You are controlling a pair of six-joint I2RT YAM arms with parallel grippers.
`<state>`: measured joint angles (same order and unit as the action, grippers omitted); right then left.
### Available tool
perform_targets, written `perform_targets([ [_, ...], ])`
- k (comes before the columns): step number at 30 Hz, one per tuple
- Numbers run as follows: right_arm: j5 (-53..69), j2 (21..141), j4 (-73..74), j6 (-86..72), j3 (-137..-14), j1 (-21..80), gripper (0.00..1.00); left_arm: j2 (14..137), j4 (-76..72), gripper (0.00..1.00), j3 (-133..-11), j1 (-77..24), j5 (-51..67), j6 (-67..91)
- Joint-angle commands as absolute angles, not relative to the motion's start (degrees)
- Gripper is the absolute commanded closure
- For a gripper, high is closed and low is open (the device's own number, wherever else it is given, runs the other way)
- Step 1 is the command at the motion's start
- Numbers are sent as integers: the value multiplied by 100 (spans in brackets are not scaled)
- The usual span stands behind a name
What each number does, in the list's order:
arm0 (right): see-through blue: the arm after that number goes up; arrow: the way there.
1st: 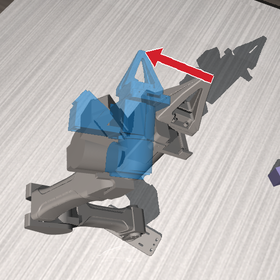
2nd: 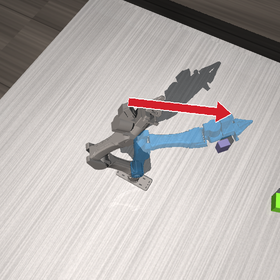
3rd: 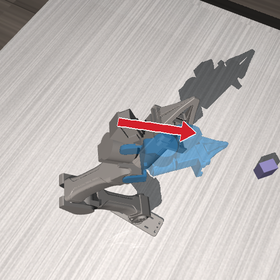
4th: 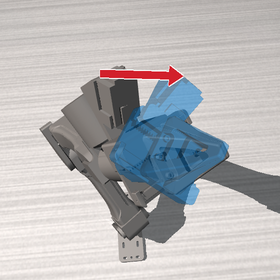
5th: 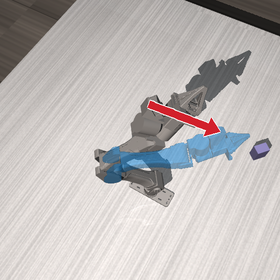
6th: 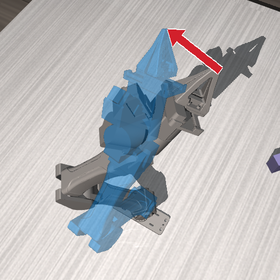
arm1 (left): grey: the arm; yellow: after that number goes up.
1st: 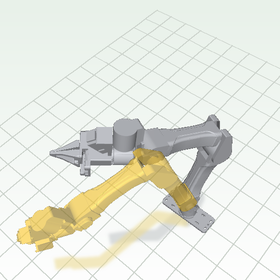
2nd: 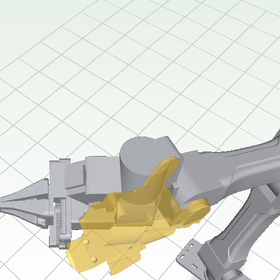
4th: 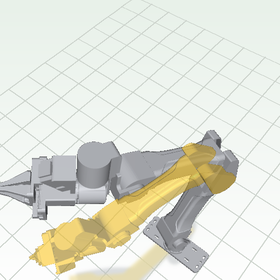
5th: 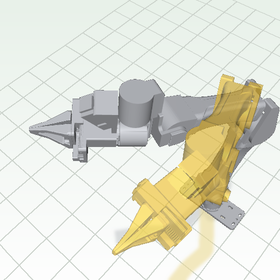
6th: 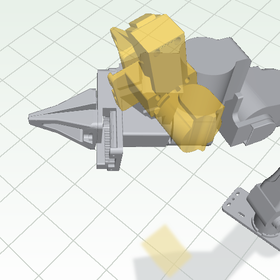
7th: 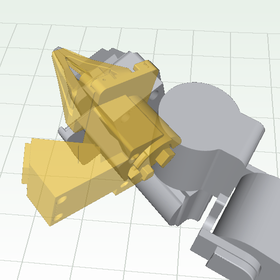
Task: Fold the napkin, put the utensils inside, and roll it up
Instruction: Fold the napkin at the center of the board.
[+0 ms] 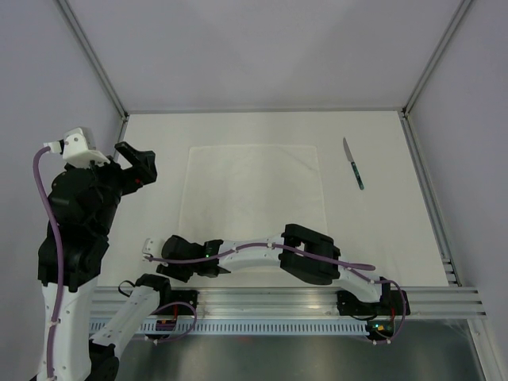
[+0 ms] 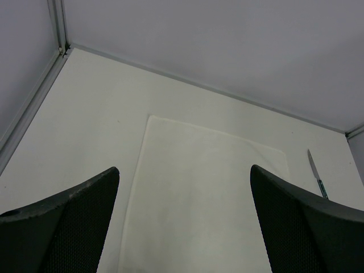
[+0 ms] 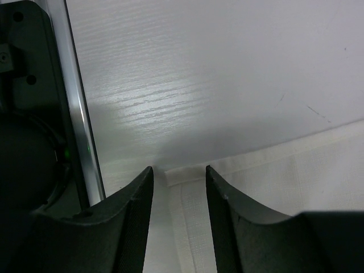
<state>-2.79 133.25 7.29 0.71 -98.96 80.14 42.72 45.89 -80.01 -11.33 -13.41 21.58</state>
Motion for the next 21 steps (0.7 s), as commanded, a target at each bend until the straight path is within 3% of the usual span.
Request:
perform_targets([
  [1, -553, 13421, 782, 79, -10064, 8033, 53, 4228, 4641, 0, -7945, -1116, -1362, 2241],
  [5, -685, 13395, 765, 149, -10028, 8007, 62, 4192, 4632, 0, -7901, -1116, -1362, 2233],
  [13, -729, 13351, 817, 246, -10063, 7998, 89, 4122, 4632, 0, -7822, -1116, -1415, 2188],
  [21, -747, 12965, 1028, 334, -10239, 7981, 100, 4131, 4623, 0, -7840, -1108, -1441, 2188],
])
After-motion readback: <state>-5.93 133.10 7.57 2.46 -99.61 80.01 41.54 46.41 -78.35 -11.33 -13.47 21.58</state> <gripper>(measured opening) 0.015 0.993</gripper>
